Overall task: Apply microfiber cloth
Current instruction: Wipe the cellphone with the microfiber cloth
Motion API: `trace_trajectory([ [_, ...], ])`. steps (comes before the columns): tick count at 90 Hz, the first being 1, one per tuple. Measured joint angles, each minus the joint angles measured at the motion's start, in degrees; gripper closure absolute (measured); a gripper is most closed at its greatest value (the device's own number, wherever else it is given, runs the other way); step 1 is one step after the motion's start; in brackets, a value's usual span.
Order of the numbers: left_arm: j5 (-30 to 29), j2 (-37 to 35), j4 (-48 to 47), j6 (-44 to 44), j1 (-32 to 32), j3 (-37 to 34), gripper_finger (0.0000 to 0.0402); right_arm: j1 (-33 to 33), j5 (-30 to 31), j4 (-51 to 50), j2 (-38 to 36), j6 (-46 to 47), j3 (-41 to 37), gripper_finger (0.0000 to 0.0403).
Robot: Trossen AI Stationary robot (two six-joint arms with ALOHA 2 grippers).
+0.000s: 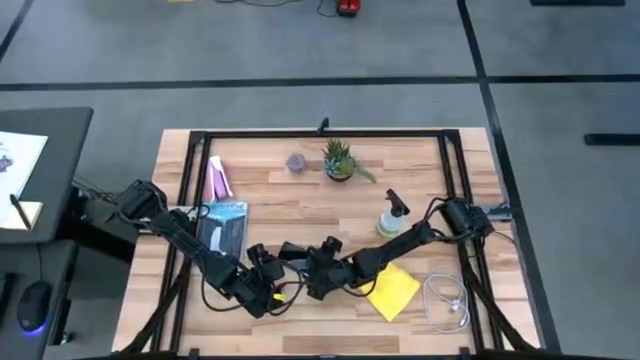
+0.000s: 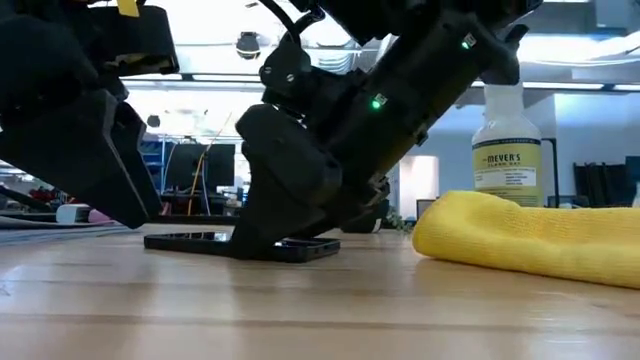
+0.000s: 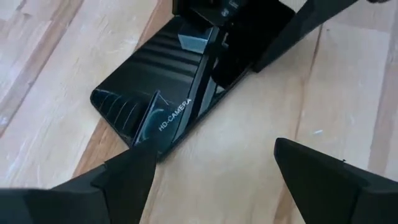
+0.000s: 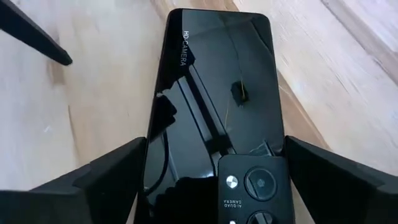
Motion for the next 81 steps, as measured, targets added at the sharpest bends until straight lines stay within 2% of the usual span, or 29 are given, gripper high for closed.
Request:
trace_trajectory([
  [11, -0.6, 0.0, 0.3, 7.0, -0.7, 0.0, 0.0094, 0.0, -0.5, -0.8, 0.0, 0.0, 0.0, 0.0083],
  [32, -5.5, 0.0, 0.4, 20.3, -2.2, 0.7, 0.0094, 1.0, -2.0, -2.6, -1.3, -0.9, -0.2, 0.0083],
  [57, -6.5, 0.0, 3.2, 34.6, -2.0, 1.1, 0.0094, 1.0, -9.1, -7.9, -7.6, -1.7, -0.7, 0.0089],
  [59, -6.5, 0.0, 3.7, 35.5, -1.9, 1.1, 0.0094, 0.9, -10.0, -7.4, -8.1, -2.2, -0.7, 0.0096],
  [62, -6.6, 0.0, 4.3, 36.6, -1.6, 1.1, 0.0094, 0.4, -11.6, -7.1, -8.7, -2.2, -0.6, 0.0134],
  [65, -6.6, 0.0, 4.9, 37.4, -1.3, 1.1, 0.0094, 0.0, -12.9, -7.1, -9.1, -2.3, -0.6, 0.0156],
  [81, -6.6, 0.0, 8.2, 41.3, 0.1, 0.6, 0.0094, -2.0, -16.8, -6.5, -9.4, -2.5, -0.7, 0.0214],
])
